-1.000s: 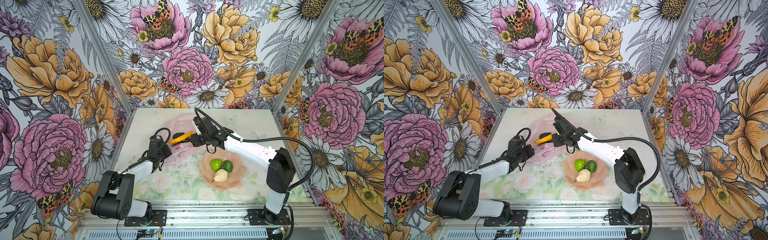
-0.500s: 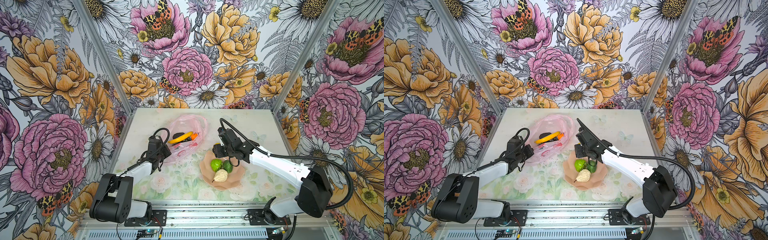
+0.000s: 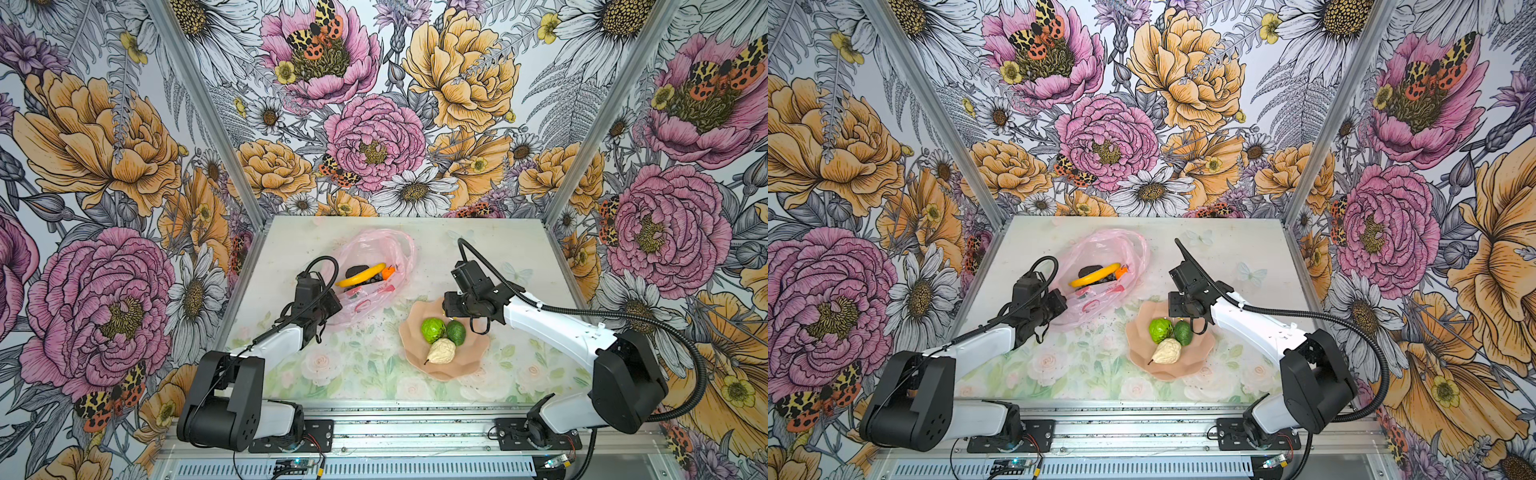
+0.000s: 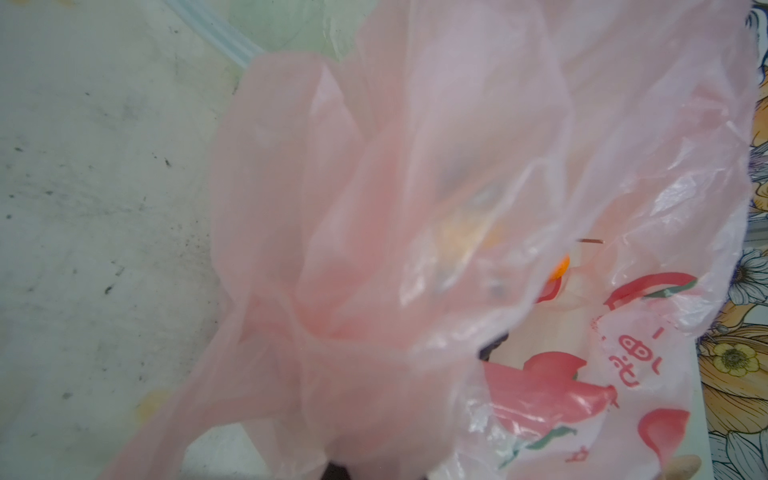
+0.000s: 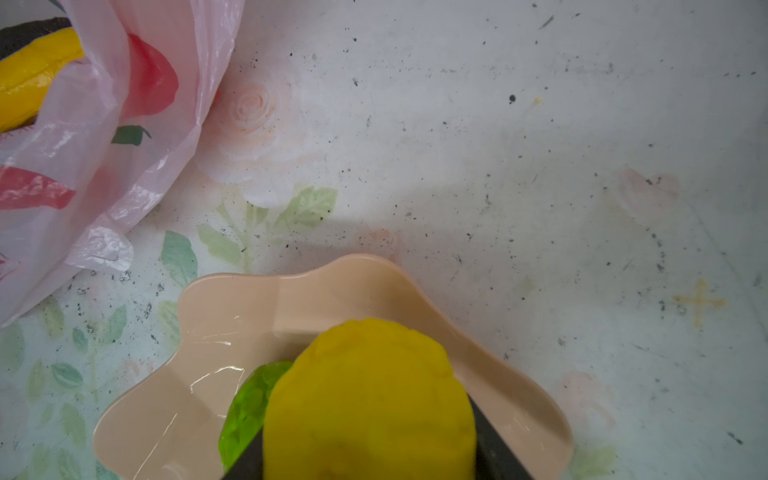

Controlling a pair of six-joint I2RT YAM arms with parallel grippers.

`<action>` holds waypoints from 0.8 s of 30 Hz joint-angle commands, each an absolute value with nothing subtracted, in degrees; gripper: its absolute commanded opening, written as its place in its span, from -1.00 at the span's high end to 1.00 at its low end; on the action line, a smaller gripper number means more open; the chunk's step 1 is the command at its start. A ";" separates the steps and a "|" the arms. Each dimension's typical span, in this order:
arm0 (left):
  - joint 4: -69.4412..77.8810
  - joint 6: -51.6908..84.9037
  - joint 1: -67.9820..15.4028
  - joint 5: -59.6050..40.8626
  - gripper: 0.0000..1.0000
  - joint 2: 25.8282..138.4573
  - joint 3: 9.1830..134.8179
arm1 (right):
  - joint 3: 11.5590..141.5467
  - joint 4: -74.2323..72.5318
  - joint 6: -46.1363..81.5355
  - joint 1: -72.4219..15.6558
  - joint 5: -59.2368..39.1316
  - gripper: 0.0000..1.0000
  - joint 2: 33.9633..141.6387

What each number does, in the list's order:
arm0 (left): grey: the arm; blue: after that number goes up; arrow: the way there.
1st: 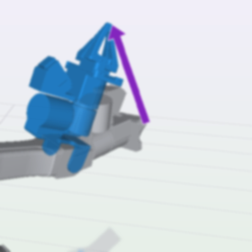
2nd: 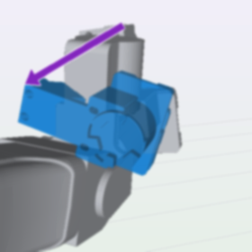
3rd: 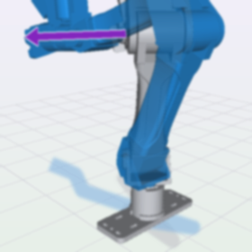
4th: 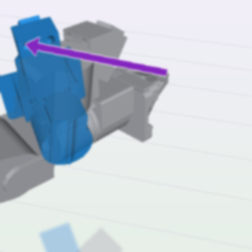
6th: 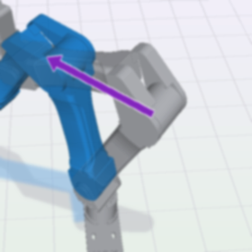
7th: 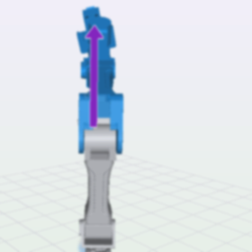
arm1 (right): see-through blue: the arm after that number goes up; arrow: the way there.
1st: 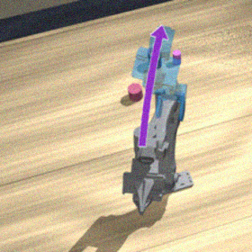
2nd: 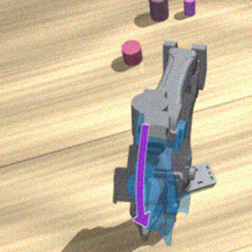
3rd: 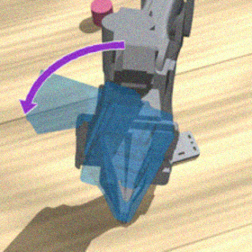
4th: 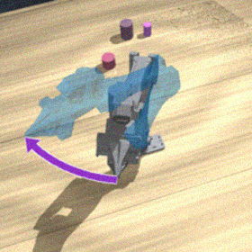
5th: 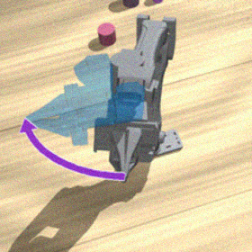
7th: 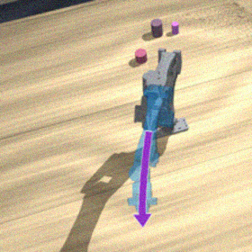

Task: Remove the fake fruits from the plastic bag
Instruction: 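Lower the lemon onto the plate beside the mango and open the right gripper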

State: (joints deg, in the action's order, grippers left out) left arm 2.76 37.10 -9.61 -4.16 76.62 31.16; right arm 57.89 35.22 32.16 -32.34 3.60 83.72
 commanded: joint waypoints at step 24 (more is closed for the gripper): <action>2.29 37.26 -9.12 -4.66 1.00 75.41 29.96 | 57.36 30.43 33.04 -37.33 6.78 -0.11 91.38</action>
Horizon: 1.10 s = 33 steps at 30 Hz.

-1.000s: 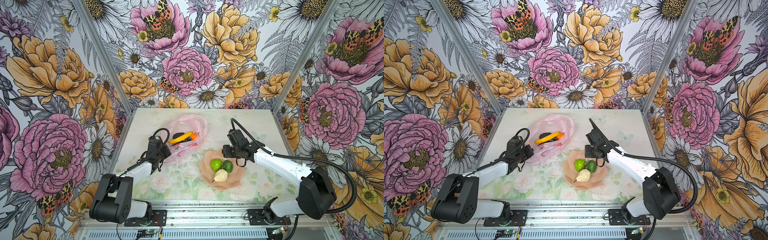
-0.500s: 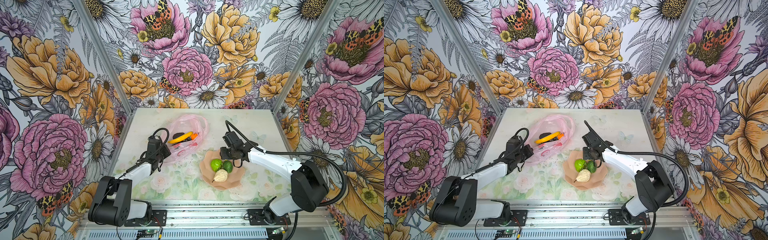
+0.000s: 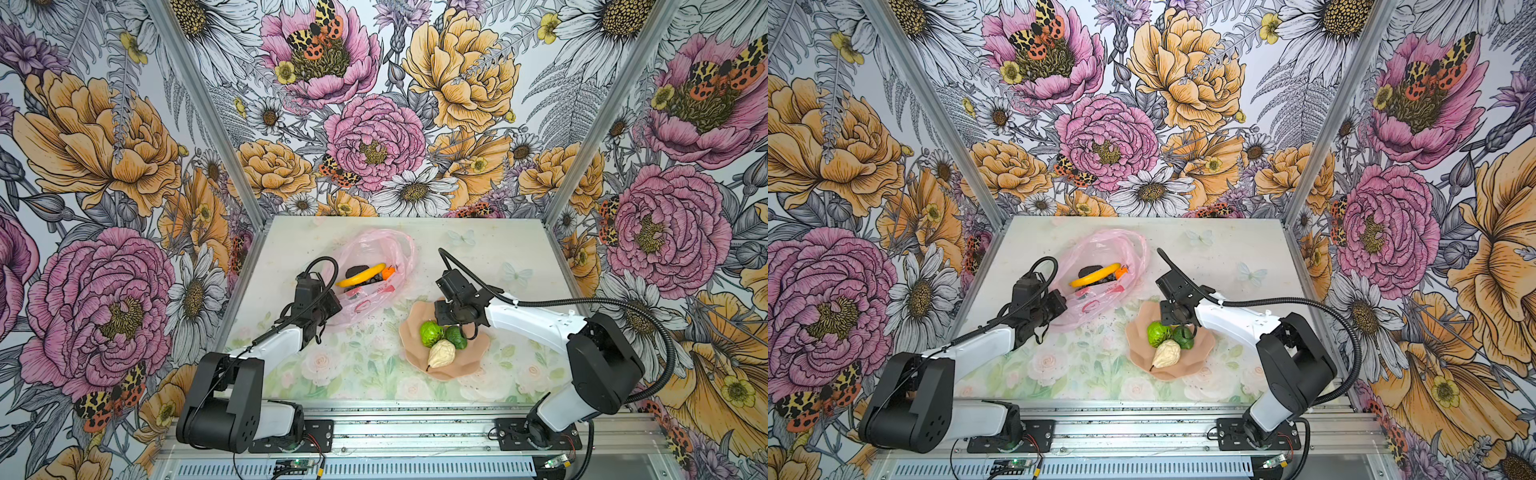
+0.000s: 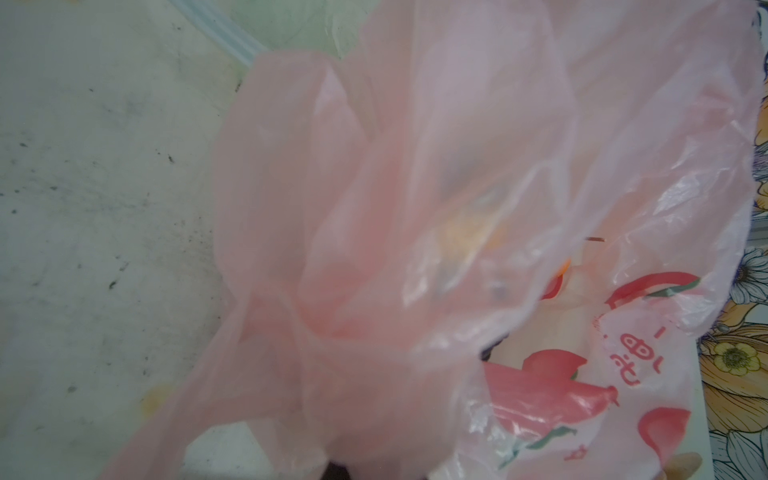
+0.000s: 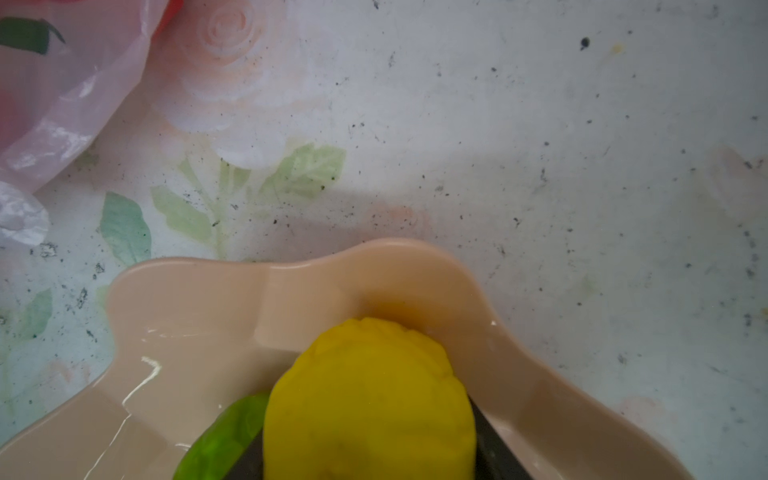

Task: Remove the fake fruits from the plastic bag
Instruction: 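Lower the lemon onto the plate beside the mango and open the right gripper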

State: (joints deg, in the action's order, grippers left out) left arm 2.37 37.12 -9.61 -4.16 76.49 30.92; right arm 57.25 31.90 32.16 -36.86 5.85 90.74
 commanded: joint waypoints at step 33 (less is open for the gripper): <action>1.10 37.09 -9.16 -4.39 1.00 74.44 30.35 | 57.17 30.87 32.33 -36.09 8.15 -0.52 84.64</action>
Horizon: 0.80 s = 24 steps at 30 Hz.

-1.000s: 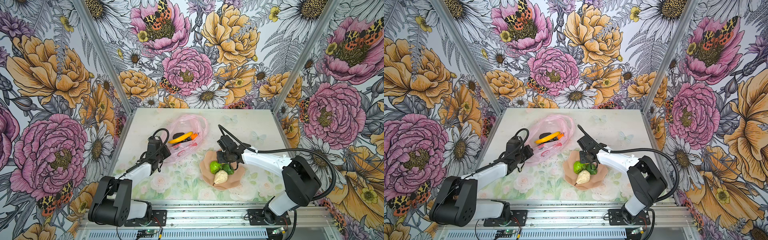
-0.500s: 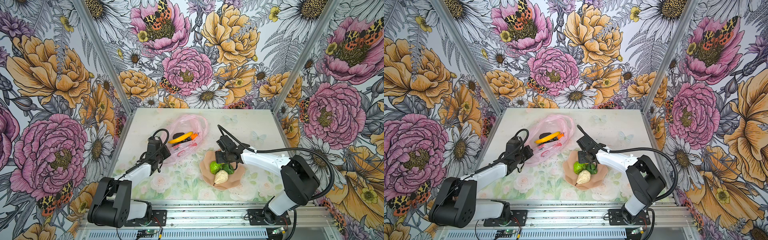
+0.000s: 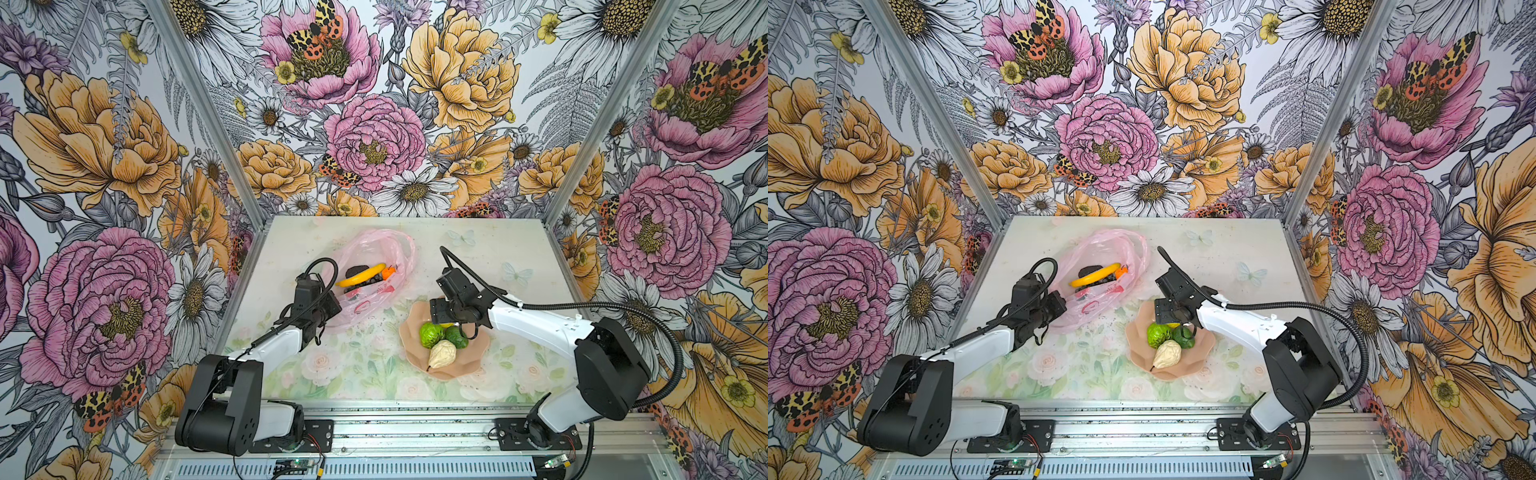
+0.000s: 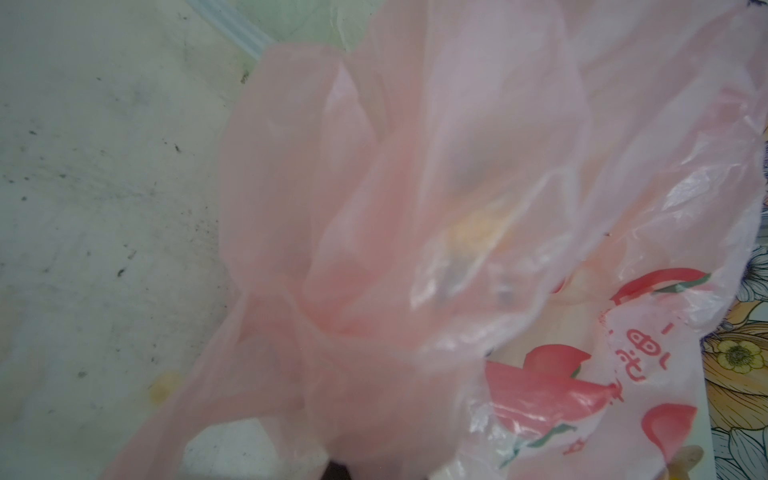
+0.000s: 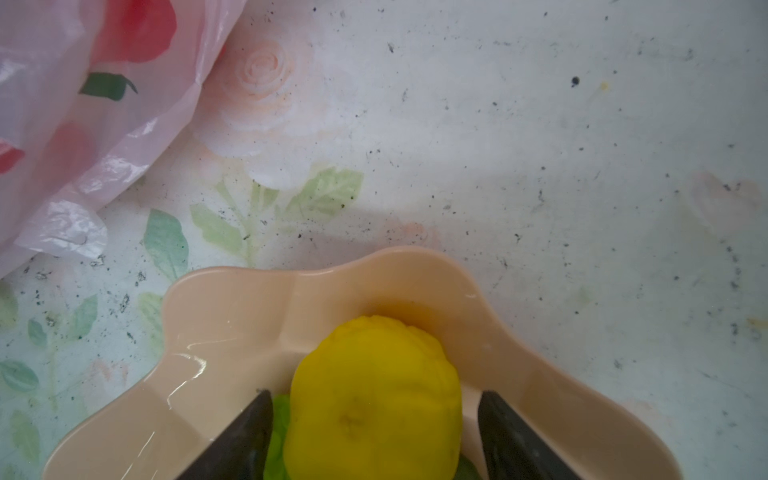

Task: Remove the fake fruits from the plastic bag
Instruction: 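Lower the lemon onto the plate beside the mango and open the right gripper, then raise the right gripper and move it back over the bag opening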

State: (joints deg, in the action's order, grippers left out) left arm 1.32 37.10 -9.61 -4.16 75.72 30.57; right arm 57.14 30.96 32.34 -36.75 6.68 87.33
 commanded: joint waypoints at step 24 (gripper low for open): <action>-3.31 33.71 -14.55 -0.79 1.00 75.15 34.94 | 55.83 30.94 32.57 -34.59 7.42 0.01 85.59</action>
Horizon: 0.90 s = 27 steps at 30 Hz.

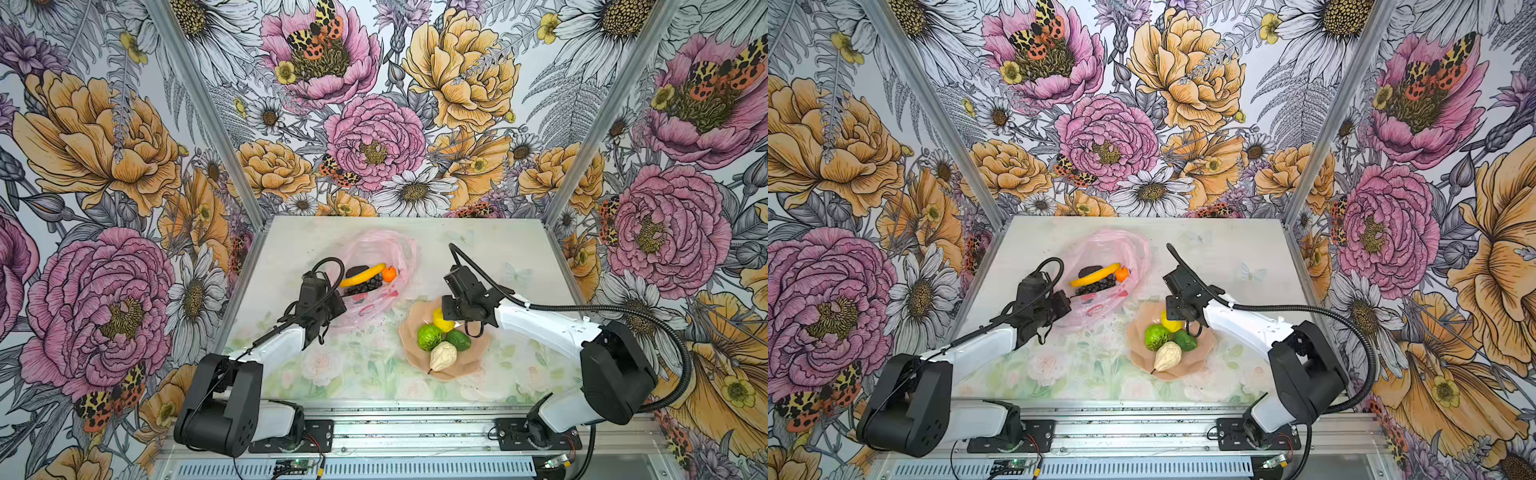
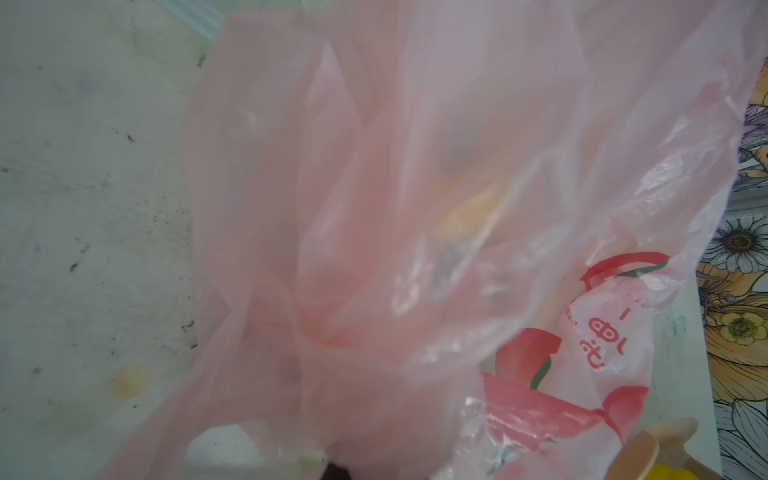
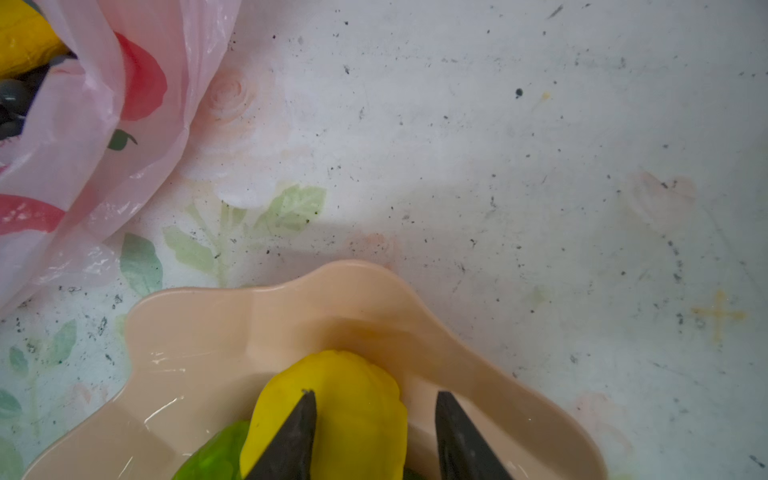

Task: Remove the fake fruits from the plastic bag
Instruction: 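Raise the right gripper and move it back over the bag opening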

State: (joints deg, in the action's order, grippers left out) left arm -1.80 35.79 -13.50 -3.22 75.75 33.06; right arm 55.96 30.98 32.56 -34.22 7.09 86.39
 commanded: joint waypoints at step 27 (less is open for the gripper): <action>-9.63 37.13 -17.24 1.46 1.00 66.31 27.38 | 101.22 29.10 19.85 -45.07 2.54 -0.27 118.67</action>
